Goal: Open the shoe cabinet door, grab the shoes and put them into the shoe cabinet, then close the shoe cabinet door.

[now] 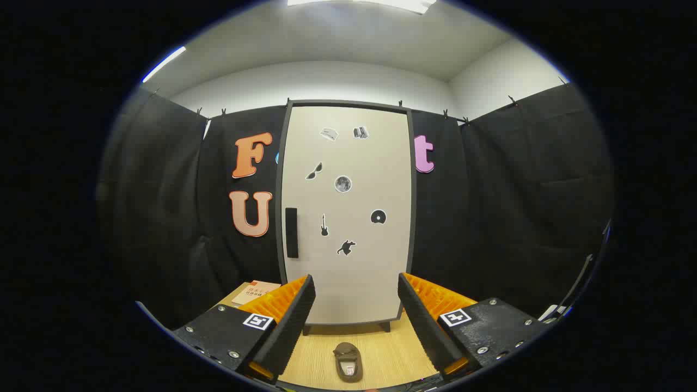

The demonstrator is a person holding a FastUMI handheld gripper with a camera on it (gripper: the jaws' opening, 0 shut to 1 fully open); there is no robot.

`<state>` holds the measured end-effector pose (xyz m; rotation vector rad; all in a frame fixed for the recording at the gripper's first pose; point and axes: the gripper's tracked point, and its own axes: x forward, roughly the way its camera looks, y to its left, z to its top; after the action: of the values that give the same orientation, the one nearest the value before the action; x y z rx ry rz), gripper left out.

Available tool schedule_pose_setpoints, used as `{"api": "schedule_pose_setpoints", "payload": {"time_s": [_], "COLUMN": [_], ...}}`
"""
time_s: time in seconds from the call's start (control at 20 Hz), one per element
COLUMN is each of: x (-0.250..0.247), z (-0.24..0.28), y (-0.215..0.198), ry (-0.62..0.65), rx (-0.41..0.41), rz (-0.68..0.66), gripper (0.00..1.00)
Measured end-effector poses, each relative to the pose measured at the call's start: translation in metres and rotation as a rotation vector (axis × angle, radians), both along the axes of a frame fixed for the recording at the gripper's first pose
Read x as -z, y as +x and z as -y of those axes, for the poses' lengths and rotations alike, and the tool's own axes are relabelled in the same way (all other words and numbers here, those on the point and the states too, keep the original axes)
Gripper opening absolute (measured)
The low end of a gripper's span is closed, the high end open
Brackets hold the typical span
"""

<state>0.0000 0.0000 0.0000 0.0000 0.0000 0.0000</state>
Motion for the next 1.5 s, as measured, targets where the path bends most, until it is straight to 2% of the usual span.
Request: {"api": "schedule_pose_setpoints", "payload": {"time_s": [0.9,1.25,1.5], "x": [0.001,0.001,0.007], "z": [-0.011,-0.021,-0.035], "y": [-0.002,0.008,0.031], "ry": [-0.010,-0.014,-0.007], "rx": [-0.001,-0.016,-0.036], "rz": [-0.002,-0.008,-0.020], "gripper": [0.96,0.95,0.96]}}
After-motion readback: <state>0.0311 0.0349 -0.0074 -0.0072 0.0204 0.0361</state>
